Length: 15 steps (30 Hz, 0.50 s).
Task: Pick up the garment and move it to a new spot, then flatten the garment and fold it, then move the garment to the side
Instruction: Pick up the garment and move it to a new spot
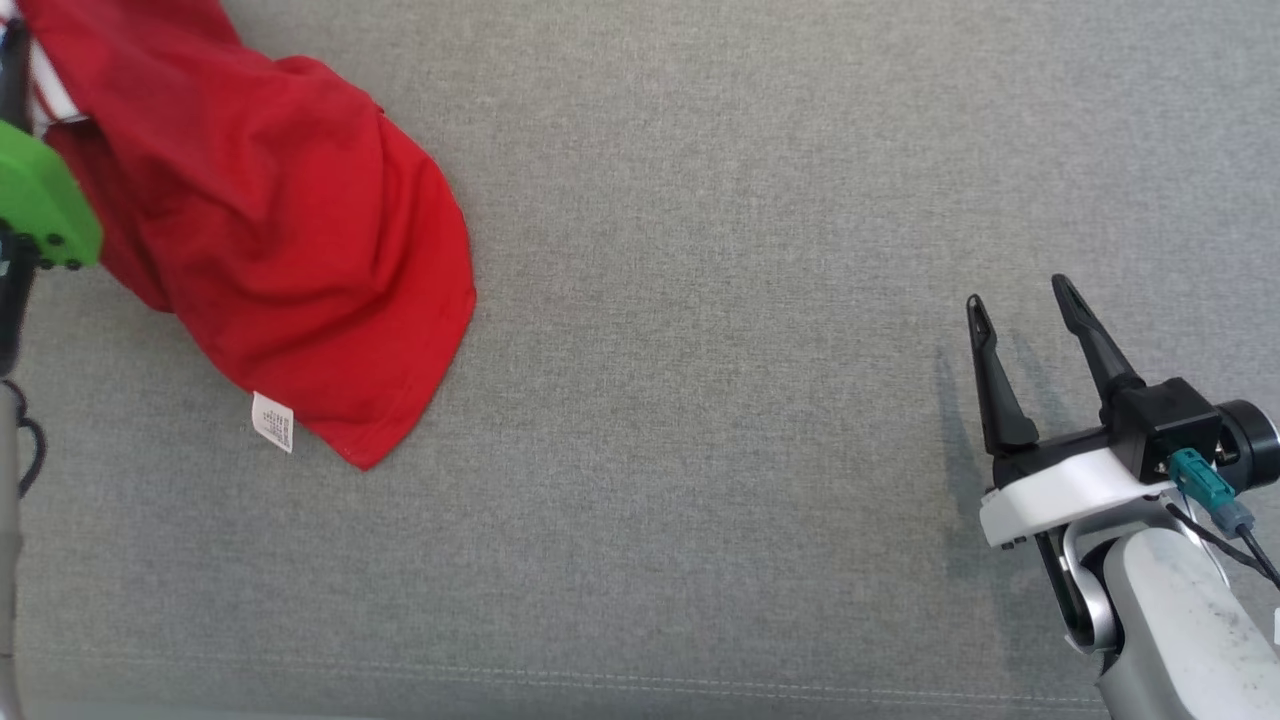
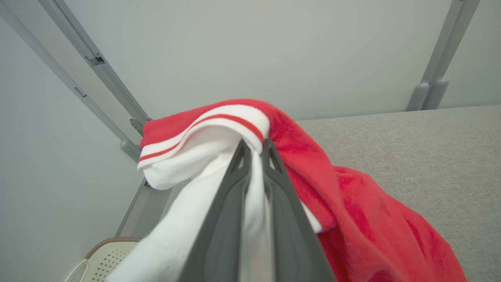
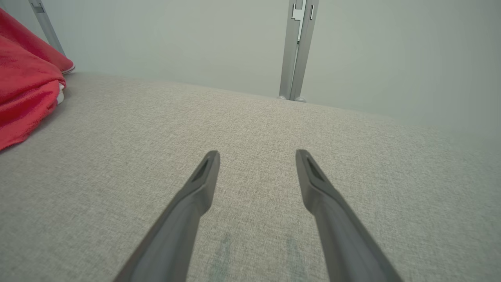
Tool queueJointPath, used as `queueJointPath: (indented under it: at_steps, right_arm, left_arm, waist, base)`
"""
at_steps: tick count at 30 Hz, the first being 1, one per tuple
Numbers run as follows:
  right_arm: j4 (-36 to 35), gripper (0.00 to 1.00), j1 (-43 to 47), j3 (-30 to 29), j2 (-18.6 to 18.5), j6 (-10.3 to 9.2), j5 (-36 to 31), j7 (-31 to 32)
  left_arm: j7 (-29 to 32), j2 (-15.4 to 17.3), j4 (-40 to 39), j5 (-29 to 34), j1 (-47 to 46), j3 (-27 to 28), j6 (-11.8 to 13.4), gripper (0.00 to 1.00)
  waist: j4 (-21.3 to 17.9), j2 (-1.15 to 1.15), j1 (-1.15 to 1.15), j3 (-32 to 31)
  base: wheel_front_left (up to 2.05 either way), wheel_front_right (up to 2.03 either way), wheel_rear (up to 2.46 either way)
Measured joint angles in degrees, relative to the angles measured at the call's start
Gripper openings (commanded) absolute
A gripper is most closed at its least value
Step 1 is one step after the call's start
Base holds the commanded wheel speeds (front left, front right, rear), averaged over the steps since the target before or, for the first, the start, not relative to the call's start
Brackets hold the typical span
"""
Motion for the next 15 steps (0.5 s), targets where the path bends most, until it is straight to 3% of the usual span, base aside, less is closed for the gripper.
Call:
queueJointPath:
  at_steps: [6, 15]
  right_arm:
    - [0.79, 1.0, 1.64, 0.45, 1.26, 0.15, 0.8, 0.0]
    - [1.0, 1.0, 2.47, 1.04, 2.6, 0.52, 0.8, 0.0]
  left_arm:
    - [0.88, -5.67, -6.99, 0.15, -0.69, -9.36, 0.0, 0.0]
    - [4.71, -13.93, -13.23, -0.89, -0.38, -24.74, 0.0, 0.0]
  waist:
    - [-1.82, 0.0, 0.0, -3.51]
    - [-7.52, 0.0, 0.0, -6.51]
  base:
    - [0.0, 0.0, 0.0]
    - [0.0, 0.0, 0.0]
